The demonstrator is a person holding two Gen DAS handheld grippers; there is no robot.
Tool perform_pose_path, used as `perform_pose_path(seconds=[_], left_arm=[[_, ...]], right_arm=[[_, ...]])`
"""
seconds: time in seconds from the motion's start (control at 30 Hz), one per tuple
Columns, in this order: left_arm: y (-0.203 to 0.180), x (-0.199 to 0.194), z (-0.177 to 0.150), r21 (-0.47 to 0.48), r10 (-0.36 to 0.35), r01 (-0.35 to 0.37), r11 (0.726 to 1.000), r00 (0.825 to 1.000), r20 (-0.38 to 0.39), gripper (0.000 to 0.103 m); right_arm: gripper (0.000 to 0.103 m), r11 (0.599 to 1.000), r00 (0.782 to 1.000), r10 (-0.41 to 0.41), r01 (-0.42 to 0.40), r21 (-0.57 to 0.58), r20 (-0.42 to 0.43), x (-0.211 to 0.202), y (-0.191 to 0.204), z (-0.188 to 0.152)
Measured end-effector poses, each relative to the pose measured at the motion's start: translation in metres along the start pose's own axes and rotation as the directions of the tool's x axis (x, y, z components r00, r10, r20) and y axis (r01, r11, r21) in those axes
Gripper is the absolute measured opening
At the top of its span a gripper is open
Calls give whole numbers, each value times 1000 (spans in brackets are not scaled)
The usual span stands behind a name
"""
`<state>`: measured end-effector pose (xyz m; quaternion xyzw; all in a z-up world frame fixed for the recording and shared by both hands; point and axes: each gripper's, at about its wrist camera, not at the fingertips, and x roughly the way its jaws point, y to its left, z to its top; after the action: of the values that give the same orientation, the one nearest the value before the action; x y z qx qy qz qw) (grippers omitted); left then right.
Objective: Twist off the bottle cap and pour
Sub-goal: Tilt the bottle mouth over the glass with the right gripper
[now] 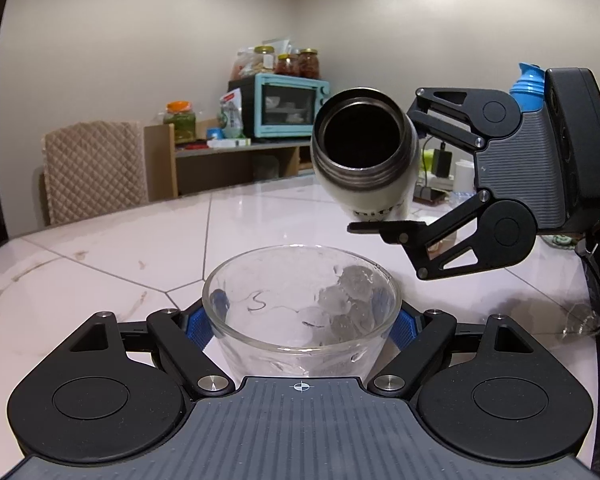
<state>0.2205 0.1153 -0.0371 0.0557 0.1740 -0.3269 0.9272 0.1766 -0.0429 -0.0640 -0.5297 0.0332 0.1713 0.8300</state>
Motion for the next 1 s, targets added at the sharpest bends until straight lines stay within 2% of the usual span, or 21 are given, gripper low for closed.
perform_pose_path(seconds=[0.27, 0.9, 1.0], left_arm=[[-4, 3, 1, 1, 4, -4, 1000, 1000, -3, 87], [-6, 2, -1, 0, 3, -3, 1000, 1000, -4, 87], [-4, 2, -1, 0, 2, -2, 1000, 1000, -3, 87]], right_arm=[[70, 995, 1000, -18, 17, -96, -6, 2, 13, 2], [70, 980, 1000, -23, 24, -196, 9, 7, 33, 9], [70, 977, 1000, -24, 25, -209, 9, -1, 31, 0]])
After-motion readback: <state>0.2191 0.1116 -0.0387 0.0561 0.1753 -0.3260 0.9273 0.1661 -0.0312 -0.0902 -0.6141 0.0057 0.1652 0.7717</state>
